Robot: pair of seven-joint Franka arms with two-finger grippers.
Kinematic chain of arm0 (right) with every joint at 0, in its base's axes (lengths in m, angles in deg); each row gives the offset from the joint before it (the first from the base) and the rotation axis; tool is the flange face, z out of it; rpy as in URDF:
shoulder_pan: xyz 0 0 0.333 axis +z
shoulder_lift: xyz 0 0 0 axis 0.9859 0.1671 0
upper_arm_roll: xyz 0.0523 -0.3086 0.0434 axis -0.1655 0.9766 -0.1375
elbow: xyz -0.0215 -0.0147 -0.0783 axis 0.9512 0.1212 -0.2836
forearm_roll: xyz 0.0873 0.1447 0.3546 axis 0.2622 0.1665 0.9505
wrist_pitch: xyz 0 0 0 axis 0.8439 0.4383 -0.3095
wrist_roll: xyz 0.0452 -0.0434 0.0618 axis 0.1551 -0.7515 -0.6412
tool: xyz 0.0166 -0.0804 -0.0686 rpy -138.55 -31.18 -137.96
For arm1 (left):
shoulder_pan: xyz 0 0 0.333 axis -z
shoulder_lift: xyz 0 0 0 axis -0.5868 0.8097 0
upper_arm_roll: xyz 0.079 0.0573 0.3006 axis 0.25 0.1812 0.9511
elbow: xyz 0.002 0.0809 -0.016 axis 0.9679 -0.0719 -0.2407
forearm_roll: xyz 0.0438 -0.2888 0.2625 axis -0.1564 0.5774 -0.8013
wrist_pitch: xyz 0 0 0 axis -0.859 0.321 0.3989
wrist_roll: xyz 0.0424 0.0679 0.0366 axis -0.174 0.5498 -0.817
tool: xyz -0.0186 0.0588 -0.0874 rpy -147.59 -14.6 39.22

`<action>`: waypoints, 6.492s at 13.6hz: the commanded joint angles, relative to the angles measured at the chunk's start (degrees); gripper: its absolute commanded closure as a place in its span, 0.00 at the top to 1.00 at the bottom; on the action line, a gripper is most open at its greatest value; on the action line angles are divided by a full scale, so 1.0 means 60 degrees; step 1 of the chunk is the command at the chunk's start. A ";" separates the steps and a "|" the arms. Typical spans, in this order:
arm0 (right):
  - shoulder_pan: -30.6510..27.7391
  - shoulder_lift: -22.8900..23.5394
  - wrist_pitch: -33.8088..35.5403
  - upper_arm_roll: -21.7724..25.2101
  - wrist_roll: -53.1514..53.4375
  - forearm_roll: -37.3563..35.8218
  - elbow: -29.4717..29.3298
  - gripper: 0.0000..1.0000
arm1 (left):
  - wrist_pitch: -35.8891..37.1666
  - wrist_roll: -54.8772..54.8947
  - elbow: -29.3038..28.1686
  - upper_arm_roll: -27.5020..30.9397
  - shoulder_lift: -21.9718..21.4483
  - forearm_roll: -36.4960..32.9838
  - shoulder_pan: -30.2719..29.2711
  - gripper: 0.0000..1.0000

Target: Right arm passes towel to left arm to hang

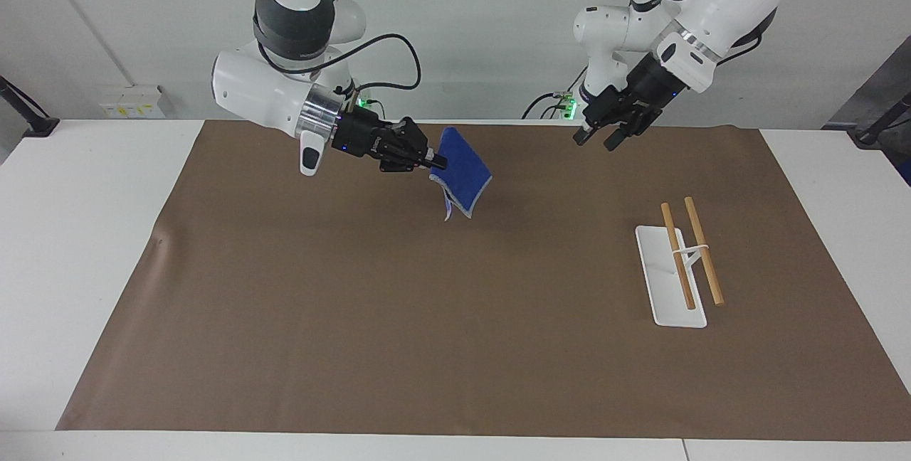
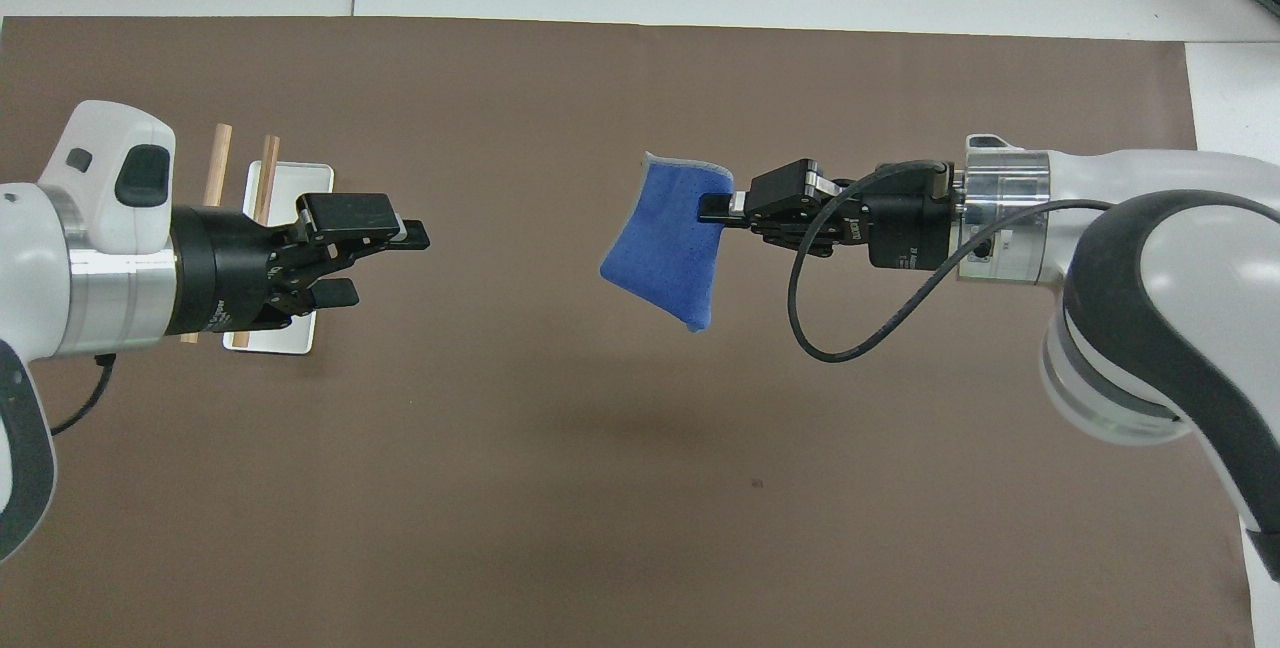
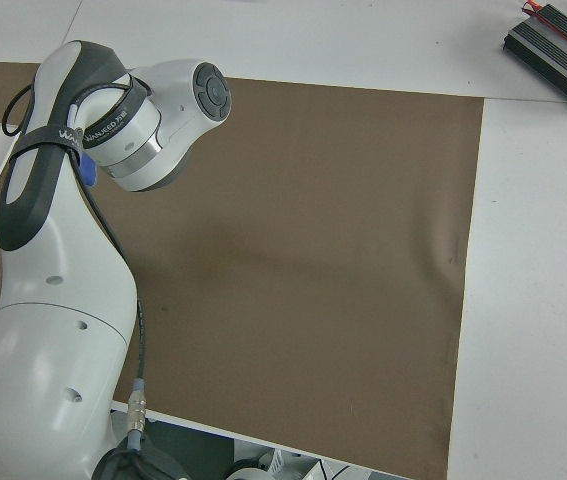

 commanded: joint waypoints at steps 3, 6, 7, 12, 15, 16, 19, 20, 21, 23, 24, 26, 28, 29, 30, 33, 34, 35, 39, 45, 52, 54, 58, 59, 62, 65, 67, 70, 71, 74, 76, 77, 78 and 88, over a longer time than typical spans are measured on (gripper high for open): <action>0.0459 -0.0387 -0.0435 -0.0111 0.0316 0.1690 0.0588 0.00 | -0.2474 -0.1993 -0.1553 0.0091 -0.0697 0.0817 0.1379 1.00; 0.0766 -0.0358 -0.0685 -0.0111 0.0449 0.1734 0.0588 0.00 | -0.3338 -0.3193 -0.1627 0.0091 -0.0594 0.1405 0.2097 1.00; 0.0767 -0.0358 -0.0715 -0.0111 0.0449 0.1735 0.0588 0.00 | -0.3631 -0.3633 -0.1671 0.0077 -0.0594 0.1434 0.2215 1.00; 0.0782 -0.0343 -0.0745 -0.0111 0.0449 0.1720 0.0574 0.00 | -0.4641 -0.5552 -0.2183 0.0077 -0.0580 0.1478 0.2948 1.00; 0.0782 -0.0343 -0.0759 -0.0111 0.0449 0.1720 0.0574 0.00 | -0.6105 -0.6666 -0.2345 0.0077 -0.0361 0.1493 0.3344 0.97; 0.0782 -0.0343 -0.0760 -0.0111 0.0449 0.1720 0.0574 0.00 | -0.6443 -0.6785 -0.2345 0.0091 -0.0273 0.1493 0.3533 0.93; 0.0913 -0.0358 -0.0818 -0.0111 0.0449 0.1720 0.0588 0.00 | -0.7411 -0.7225 -0.2374 0.0091 -0.0024 0.1493 0.3682 0.80; 0.0928 -0.0358 -0.0833 -0.0111 0.0449 0.1720 0.0574 0.00 | -0.7762 -0.7415 -0.2360 0.0091 0.0079 0.1493 0.3696 0.75; 0.0928 -0.0358 -0.0891 -0.0111 0.0463 0.1720 0.0574 0.00 | -0.7997 -0.7547 -0.2374 0.0091 0.0138 0.1493 0.3696 0.71; 0.0928 -0.0343 -0.0921 -0.0111 0.0463 0.1720 0.0574 0.00 | -0.8262 -0.7563 -0.2316 0.0091 0.0342 0.1493 0.3653 0.63; 0.0928 -0.0343 -0.0921 -0.0111 0.0463 0.1720 0.0574 0.00 | -0.8379 -0.7563 -0.2301 0.0091 0.0387 0.1493 0.3609 0.53; 0.0928 -0.0344 -0.0921 -0.0111 0.0463 0.1720 0.0574 0.00 | -0.8439 -0.7592 -0.2272 0.0121 0.0387 0.1507 0.3535 0.22; 0.0928 -0.0343 -0.0935 -0.0111 0.0463 0.1720 0.0574 0.00 | -0.8439 -0.7592 -0.2228 0.0121 0.0416 0.1493 0.3389 0.01; 0.0928 -0.0358 -0.0950 -0.0111 0.0463 0.1720 0.0588 0.00 | -0.8425 -0.7578 -0.2141 0.0135 0.0504 0.1493 0.3360 0.00; 0.0928 -0.0358 -0.0950 -0.0111 0.0463 0.1720 0.0588 0.00 | -0.8424 -0.7549 -0.2111 0.0135 0.0504 0.1493 0.3345 0.00; 0.0928 -0.0358 -0.0964 -0.0111 0.0667 0.1705 0.0574 0.00 | -0.8424 -0.7475 -0.2081 0.0165 0.0505 0.1493 0.3301 0.00; 0.0928 -0.0358 -0.1153 -0.0111 0.0886 0.1676 0.0574 0.09 | -0.8424 -0.7475 -0.2081 0.0165 0.0504 0.1478 0.3272 0.00; 0.0928 -0.0416 -0.1445 -0.0111 0.0990 0.1574 0.0574 0.87 | -0.8424 -0.7475 -0.2067 0.0165 0.0504 0.1478 0.3257 0.00; 0.1060 -0.0578 -0.2063 -0.0082 0.0991 0.0670 0.0559 1.00 | -0.8439 -0.7475 -0.2037 0.0194 0.0519 0.1449 0.3126 0.00; 0.0490 -0.0475 -0.2049 -0.0038 0.1474 -0.4116 0.0544 1.00 | -0.9259 -0.7417 -0.2037 0.0194 0.0651 0.1332 0.2891 0.00; -0.0141 -0.0475 -0.1859 -0.0009 0.1809 -1.0885 0.0369 1.00 | -0.9801 -0.7402 -0.2300 0.0194 0.0651 0.1332 0.2246 0.00; -0.0301 -0.0563 -0.1320 0.0021 0.1943 -1.1564 0.0209 1.00 | -0.9888 -0.7402 -0.2549 0.0194 0.0651 0.1332 0.2028 0.00; -0.0843 -0.0738 0.0438 0.0036 0.1914 -1.1976 -0.0933 1.00 | -1.0270 -0.7402 -0.2726 0.0194 0.0680 0.1332 0.1282 0.00; -0.1033 -0.0884 0.0717 0.0036 0.1899 -1.2063 -0.1022 1.00 | -1.0270 -0.7402 -0.2740 0.0194 0.0767 0.1332 0.1076 0.00; -0.1516 -0.0988 0.2325 0.0065 0.1884 -1.2387 -0.1985 1.00 | -1.1159 -0.7402 -0.2945 0.0194 0.1147 0.1332 0.0578 0.00; -0.2029 -0.0885 0.4011 0.0065 0.1957 -1.2314 -0.3013 1.00 | -1.1879 -0.7373 -0.2945 0.0194 0.1719 0.1332 0.0138 0.00; -0.2293 -0.0885 0.4556 0.0065 0.2147 -1.2357 -0.3293 1.00 | -1.2144 -0.7329 -0.2887 0.0194 0.1997 0.1332 -0.0199 0.00; -0.2586 -0.1280 0.4528 0.0108 0.2133 -1.2357 -0.2504 1.00 | -1.2116 -0.6627 -0.2872 0.0194 0.2408 0.1332 -0.0698 0.00; -0.2645 -0.1310 0.4572 0.0109 0.2104 -1.2357 -0.2517 1.00 | -1.2116 -0.6538 -0.2814 0.0179 0.2539 0.1332 -0.1061 0.00; -0.2646 -0.1354 0.4529 0.0094 0.2031 -1.2401 -0.2546 1.00 | -1.1970 -0.6318 -0.2682 0.0179 0.2599 0.1332 -0.1533 0.00; -0.2457 -0.1310 0.4528 0.0109 0.2001 -1.2751 -0.2605 1.00 | -1.1795 -0.6289 -0.2696 0.0179 0.2643 0.1332 -0.1810 0.00; -0.2223 -0.1296 0.4572 0.0283 0.2001 -1.2854 -0.2620 1.00 | -1.1721 -0.6289 -0.2696 0.0194 0.2687 0.1332 -0.2029 0.00; -0.1786 -0.1238 0.4630 0.0879 0.2001 -1.2870 -0.2736 1.00 | -1.1619 -0.6274 -0.2696 0.0179 0.2702 0.1332 -0.2292 0.00; -0.1108 -0.1032 0.4836 0.1501 0.1506 -1.2898 -0.2649 1.00 | -1.1178 -0.6069 -0.2711 0.0194 0.2687 0.1332 -0.2925 0.83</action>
